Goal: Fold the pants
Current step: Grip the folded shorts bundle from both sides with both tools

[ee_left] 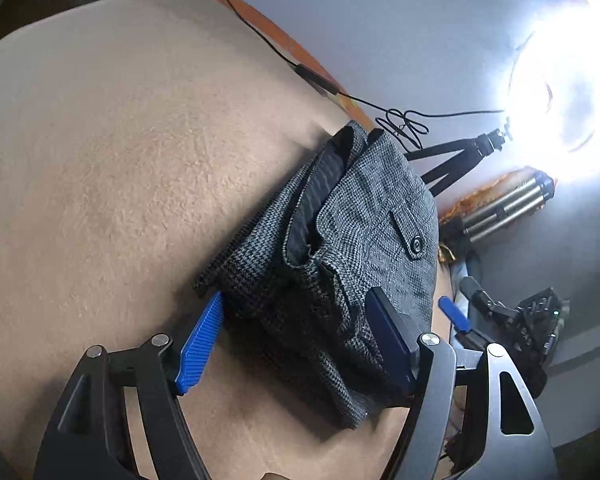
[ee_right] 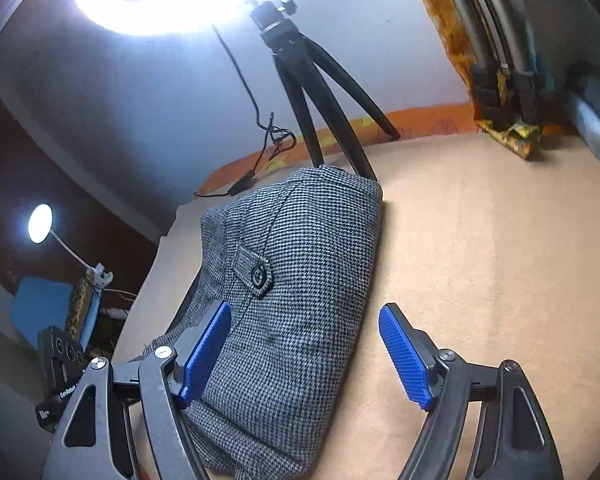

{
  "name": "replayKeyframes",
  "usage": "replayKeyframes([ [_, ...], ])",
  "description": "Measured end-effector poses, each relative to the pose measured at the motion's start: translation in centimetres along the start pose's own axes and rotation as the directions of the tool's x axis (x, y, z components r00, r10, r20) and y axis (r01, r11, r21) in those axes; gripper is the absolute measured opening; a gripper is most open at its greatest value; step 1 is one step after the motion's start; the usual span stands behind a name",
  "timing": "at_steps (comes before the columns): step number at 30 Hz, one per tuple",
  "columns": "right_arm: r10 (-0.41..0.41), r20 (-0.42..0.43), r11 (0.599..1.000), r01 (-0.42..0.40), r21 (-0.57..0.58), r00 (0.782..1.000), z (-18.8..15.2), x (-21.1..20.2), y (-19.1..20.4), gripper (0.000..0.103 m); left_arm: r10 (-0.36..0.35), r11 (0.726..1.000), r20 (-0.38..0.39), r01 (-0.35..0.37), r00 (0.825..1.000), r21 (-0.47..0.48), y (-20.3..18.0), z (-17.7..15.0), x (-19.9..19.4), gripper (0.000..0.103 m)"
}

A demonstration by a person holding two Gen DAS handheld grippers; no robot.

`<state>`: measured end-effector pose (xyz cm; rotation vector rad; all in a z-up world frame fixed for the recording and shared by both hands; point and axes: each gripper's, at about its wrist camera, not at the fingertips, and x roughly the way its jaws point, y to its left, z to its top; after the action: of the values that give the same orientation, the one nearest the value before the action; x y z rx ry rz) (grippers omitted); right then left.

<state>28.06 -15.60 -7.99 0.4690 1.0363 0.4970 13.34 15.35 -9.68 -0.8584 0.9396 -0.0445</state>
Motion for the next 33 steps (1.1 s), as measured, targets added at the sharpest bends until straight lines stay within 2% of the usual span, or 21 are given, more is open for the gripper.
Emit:
replayKeyframes([
  [5,0.021,-0.029,0.998,-0.019,0.06,0.999,0.2,1.4,-1.2,0.079,0.042,0.998,-0.005,-0.042,0.999,-0.044,1.2,-0.2,-0.3,0.072],
  [10,0.035,-0.045,0.998,-0.033,0.062,0.998,0.4,2.4,-1.5,0.079,0.01,0.996,0.012,-0.009,1.0,-0.088,1.5,0.2,0.2,0.076],
  [12,0.041,-0.048,0.997,-0.038,0.062,0.998,0.5,2.8,-1.6,0.079,0.009,0.996,0.02,-0.007,1.0,-0.085,1.2,0.2,0.4,0.077],
  [14,0.049,-0.05,0.997,-0.045,0.07,0.998,0.6,3.0,-1.8,0.079,0.009,0.997,0.028,-0.006,1.0,-0.076,0.8,0.2,0.6,0.082],
  [19,0.071,-0.047,0.993,-0.066,0.097,0.996,1.1,3.5,-2.8,0.079,0.032,0.999,0.042,-0.03,0.999,-0.043,0.1,0.3,1.0,0.083],
  [24,0.092,-0.047,0.988,-0.085,0.132,0.995,1.9,4.6,-3.6,0.08,0.033,0.998,0.052,-0.03,0.998,-0.053,0.0,0.4,1.3,0.083],
  [33,0.133,-0.032,0.98,-0.127,0.151,0.991,2.8,6.3,-4.6,0.079,0.066,0.997,0.083,-0.069,0.994,0.032,-1.3,-0.3,2.1,0.083],
])
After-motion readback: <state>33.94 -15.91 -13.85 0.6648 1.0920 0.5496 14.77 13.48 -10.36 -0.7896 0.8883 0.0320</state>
